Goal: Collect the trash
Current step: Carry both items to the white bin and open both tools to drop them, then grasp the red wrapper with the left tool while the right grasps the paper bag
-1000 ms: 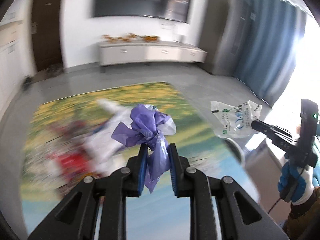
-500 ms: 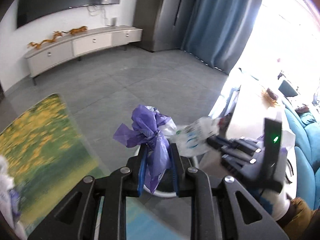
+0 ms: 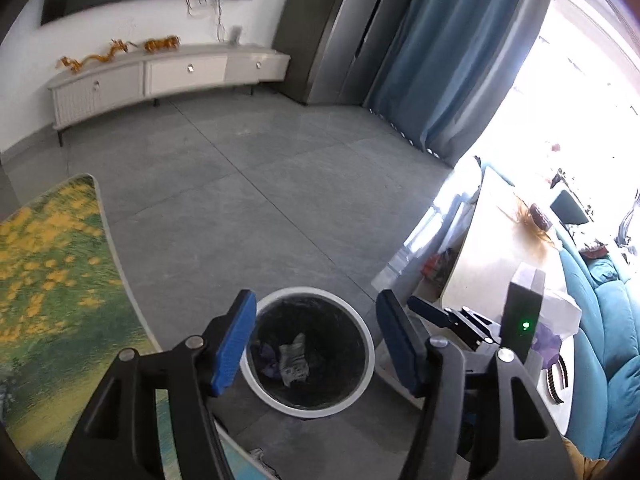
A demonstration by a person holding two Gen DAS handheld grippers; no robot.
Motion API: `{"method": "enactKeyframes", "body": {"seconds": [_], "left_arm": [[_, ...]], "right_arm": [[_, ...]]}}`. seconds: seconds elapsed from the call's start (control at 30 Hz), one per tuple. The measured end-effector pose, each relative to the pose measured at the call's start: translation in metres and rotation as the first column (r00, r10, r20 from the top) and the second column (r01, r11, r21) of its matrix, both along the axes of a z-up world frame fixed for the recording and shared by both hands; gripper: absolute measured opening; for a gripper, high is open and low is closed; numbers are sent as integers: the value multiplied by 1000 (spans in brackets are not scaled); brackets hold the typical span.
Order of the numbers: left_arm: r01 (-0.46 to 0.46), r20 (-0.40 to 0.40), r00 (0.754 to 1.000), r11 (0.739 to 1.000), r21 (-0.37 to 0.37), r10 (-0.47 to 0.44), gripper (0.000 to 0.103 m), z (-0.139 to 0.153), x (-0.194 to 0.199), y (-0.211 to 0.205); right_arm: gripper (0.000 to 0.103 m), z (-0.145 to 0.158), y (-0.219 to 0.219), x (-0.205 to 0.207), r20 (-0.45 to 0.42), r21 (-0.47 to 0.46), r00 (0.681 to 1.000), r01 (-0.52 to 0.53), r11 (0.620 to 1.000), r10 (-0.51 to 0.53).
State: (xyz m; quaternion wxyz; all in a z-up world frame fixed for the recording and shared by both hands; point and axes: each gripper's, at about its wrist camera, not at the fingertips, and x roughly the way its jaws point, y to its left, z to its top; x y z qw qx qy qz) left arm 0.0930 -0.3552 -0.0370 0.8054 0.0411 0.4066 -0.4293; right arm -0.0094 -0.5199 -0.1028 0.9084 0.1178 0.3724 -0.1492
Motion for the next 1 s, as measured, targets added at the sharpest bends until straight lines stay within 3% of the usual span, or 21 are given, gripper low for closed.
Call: {"method": "enactKeyframes", "body": {"seconds": [0.3, 0.5, 0.63, 0.83, 1.0], "left_arm": [[-107, 187, 975, 991, -75, 120, 61, 65, -42, 68], [-163, 281, 943, 983, -79, 179, 61, 100, -65, 131], [-222, 313, 920, 972, -83, 237, 61, 109, -67, 185], [-350, 318, 876, 932, -95, 362, 61, 110, -59, 282], [-483, 316, 820, 873, -68, 478, 61, 96, -51, 362]], "right_arm": [[43, 82, 41, -35, 163, -38, 985, -54, 998, 59], [50, 147, 92, -49, 270, -85, 949, -144, 986, 162], [50, 172, 124, -47, 312, -85, 924, -206, 975, 222], [50, 187, 177, -26, 315, -89, 899, -291, 952, 305], [50, 186, 223, 5, 292, -85, 877, -373, 924, 381]]}}
